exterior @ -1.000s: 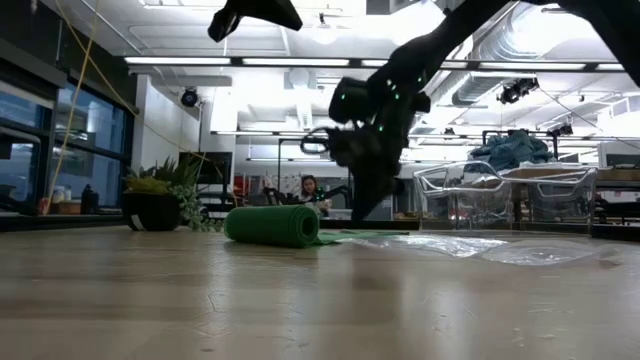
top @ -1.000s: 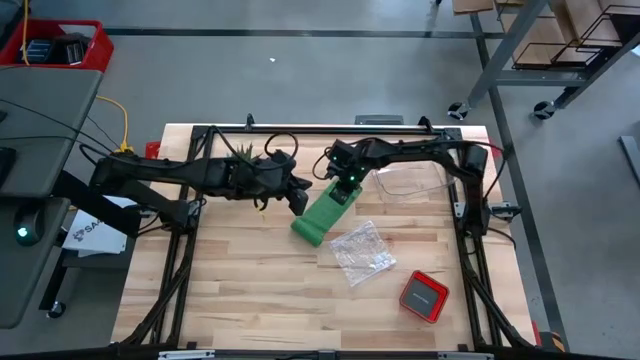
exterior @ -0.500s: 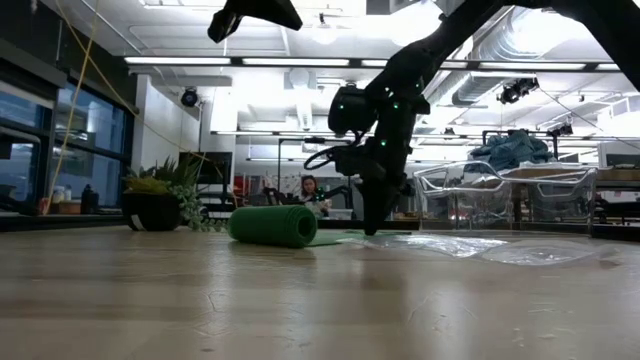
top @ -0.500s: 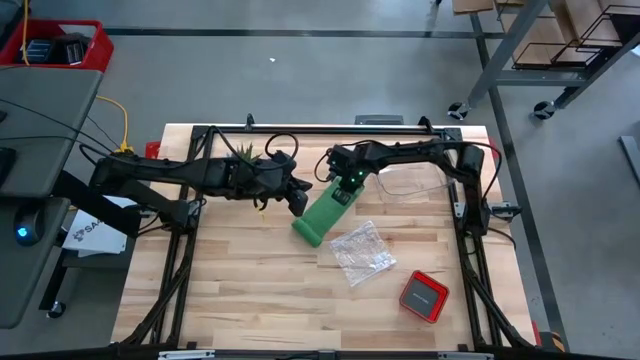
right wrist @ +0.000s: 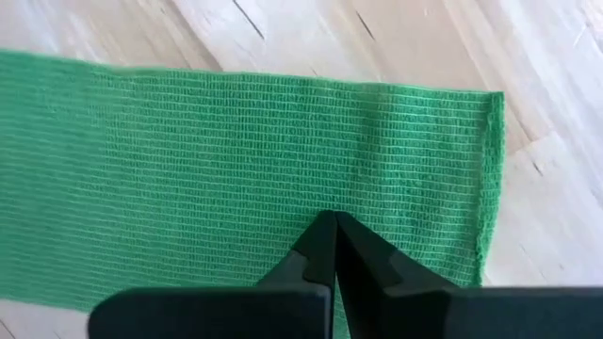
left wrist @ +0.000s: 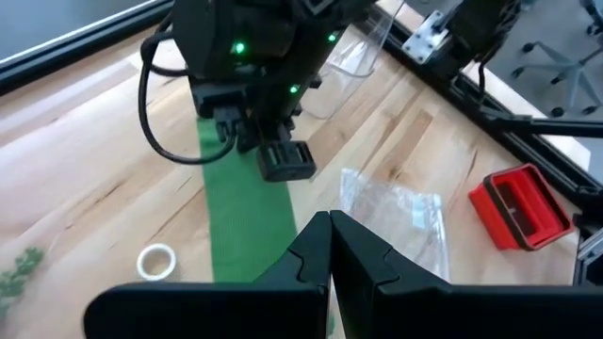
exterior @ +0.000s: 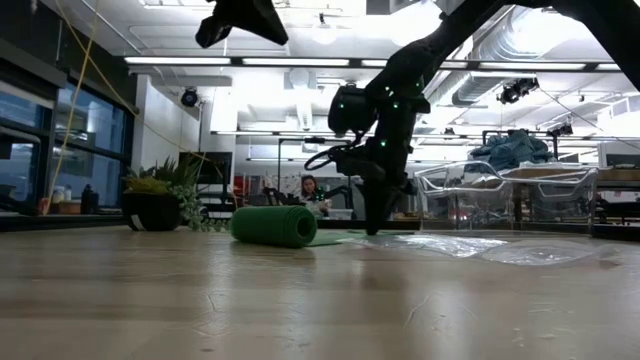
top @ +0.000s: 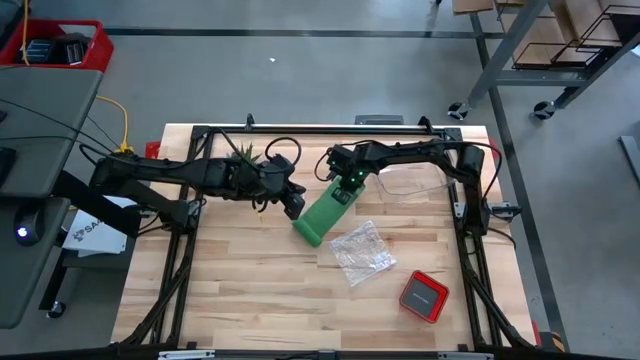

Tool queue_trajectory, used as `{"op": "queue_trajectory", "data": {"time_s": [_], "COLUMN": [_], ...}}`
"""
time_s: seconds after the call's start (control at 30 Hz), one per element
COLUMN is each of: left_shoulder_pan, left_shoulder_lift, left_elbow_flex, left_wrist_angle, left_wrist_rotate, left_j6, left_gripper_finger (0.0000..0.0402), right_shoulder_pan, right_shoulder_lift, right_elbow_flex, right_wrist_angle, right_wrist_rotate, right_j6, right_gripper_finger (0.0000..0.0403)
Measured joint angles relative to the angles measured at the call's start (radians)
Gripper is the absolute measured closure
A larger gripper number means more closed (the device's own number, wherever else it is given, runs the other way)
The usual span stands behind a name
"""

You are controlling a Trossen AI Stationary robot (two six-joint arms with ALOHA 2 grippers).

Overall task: Roll bandage
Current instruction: Roll the green bandage

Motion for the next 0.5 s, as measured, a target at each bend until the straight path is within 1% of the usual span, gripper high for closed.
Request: {"op": "queue_trajectory", "data": {"time_s": [0.37,0.43,0.5], "left_shoulder_pan": [0.000,-0.007,-0.021], "left_shoulder_lift": [0.002,0.009,0.027], "left_elbow_flex": [0.000,0.000,0.000], "left_wrist_angle": [-0.013,-0.033,-0.088], "left_wrist_rotate": [0.001,0.002,0.014], "left_j6": [0.000,-0.009,-0.035], "left_gripper_finger": [0.0401,0.0401,0.0402], "right_shoulder_pan": [-0.015,-0.028,-0.045], "right_shoulder_lift": [-0.076,-0.095,-0.118], "right_elbow_flex": [0.000,0.000,0.000], "right_wrist_angle": [0.052,0.048,0.040], "right_wrist_rotate": [-0.008,-0.004,0.000], "right_j6": [0.004,0.004,0.004], "right_gripper_finger": [0.0403,0.0403,0.0403]}}
